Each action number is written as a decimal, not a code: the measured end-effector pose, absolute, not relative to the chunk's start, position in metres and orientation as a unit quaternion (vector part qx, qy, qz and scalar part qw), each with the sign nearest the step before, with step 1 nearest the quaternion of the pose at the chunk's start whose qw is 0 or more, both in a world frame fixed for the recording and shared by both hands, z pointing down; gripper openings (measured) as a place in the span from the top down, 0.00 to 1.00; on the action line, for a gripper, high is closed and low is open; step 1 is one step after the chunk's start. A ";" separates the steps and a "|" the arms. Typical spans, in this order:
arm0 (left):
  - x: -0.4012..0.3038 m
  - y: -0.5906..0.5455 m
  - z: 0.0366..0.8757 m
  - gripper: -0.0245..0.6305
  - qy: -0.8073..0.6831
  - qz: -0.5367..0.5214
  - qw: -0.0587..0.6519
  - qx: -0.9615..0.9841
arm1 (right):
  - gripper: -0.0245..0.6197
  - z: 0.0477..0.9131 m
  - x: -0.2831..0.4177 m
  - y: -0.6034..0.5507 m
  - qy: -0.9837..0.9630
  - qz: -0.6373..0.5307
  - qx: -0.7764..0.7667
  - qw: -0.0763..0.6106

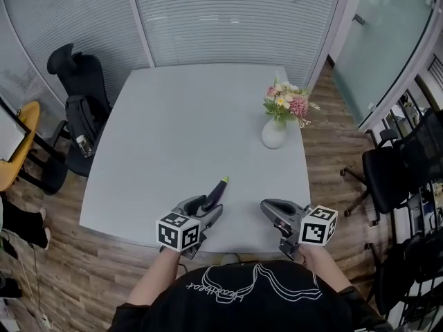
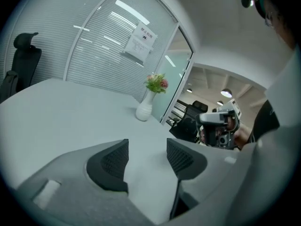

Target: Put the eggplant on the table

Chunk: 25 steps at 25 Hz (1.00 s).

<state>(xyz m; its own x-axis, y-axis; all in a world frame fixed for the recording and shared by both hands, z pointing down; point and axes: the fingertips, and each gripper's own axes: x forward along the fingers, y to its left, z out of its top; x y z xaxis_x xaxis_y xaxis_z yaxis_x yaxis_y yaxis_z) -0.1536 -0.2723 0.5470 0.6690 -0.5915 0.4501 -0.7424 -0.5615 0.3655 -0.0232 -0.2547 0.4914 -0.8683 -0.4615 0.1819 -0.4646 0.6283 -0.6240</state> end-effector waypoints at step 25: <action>-0.050 -0.179 0.416 0.94 -0.352 0.007 0.250 0.902 | 0.95 0.438 0.010 -0.199 -0.953 0.266 0.146 0.011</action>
